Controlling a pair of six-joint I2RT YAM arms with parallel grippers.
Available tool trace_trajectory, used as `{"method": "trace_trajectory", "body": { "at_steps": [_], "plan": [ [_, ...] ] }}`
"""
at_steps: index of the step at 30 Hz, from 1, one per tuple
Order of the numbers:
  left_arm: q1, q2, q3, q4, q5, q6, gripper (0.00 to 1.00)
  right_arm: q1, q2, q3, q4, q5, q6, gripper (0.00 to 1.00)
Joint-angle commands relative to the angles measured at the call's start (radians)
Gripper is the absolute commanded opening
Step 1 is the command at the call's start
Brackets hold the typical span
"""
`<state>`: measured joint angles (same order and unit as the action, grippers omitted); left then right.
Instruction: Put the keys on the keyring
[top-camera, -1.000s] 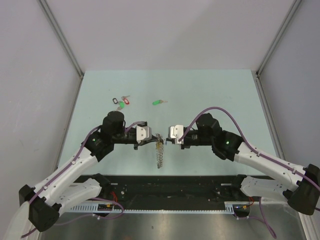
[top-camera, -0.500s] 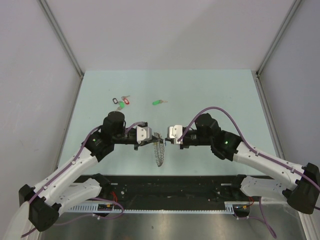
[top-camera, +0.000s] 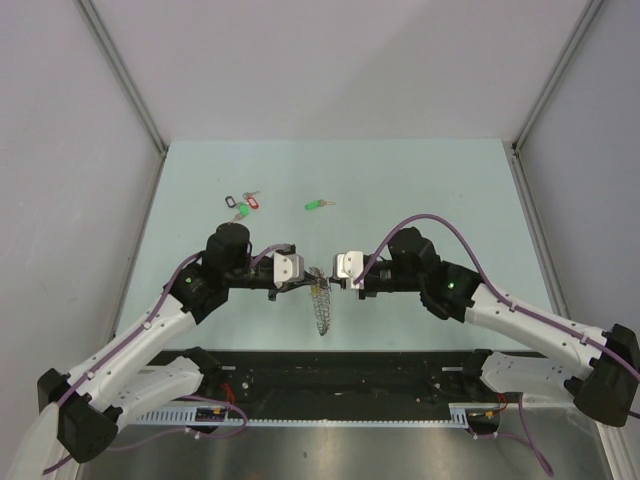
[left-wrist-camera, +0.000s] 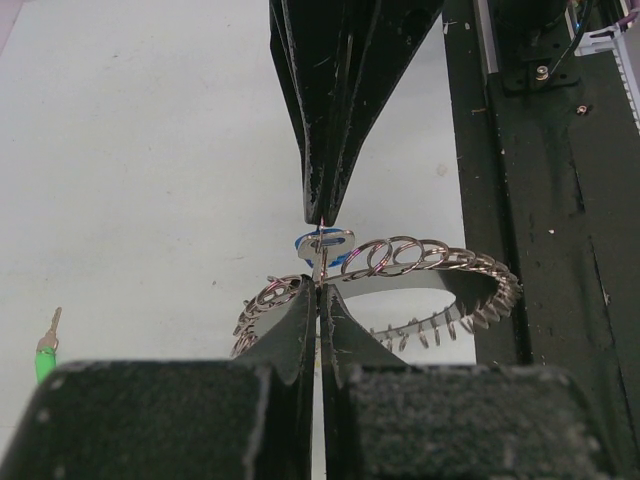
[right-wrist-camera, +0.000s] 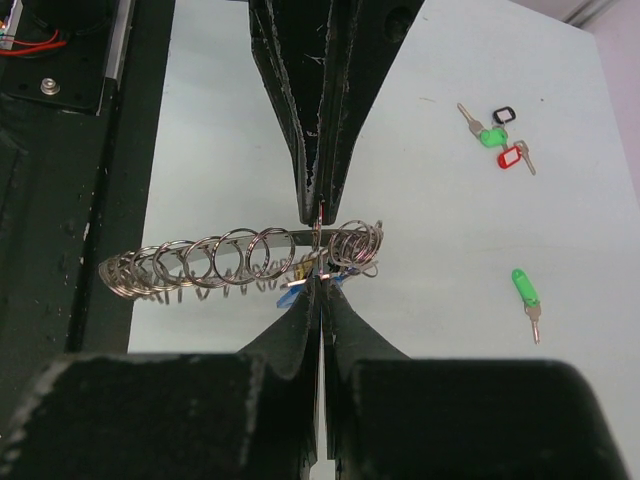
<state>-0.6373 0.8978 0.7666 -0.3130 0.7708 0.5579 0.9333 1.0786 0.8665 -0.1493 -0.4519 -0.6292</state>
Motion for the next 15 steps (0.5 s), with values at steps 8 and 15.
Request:
{"method": "trace_trajectory", "body": {
  "at_steps": [8, 15],
  "plan": [
    [-0.005, -0.020, 0.020, 0.026, 0.038, 0.034, 0.00, 0.012, 0.000, 0.048, 0.037, 0.009, 0.002, 0.00],
    [-0.005, -0.023, 0.019, 0.028, 0.016, 0.034, 0.00, 0.013, -0.009, 0.048, 0.033, 0.016, 0.006, 0.00]
  ]
}}
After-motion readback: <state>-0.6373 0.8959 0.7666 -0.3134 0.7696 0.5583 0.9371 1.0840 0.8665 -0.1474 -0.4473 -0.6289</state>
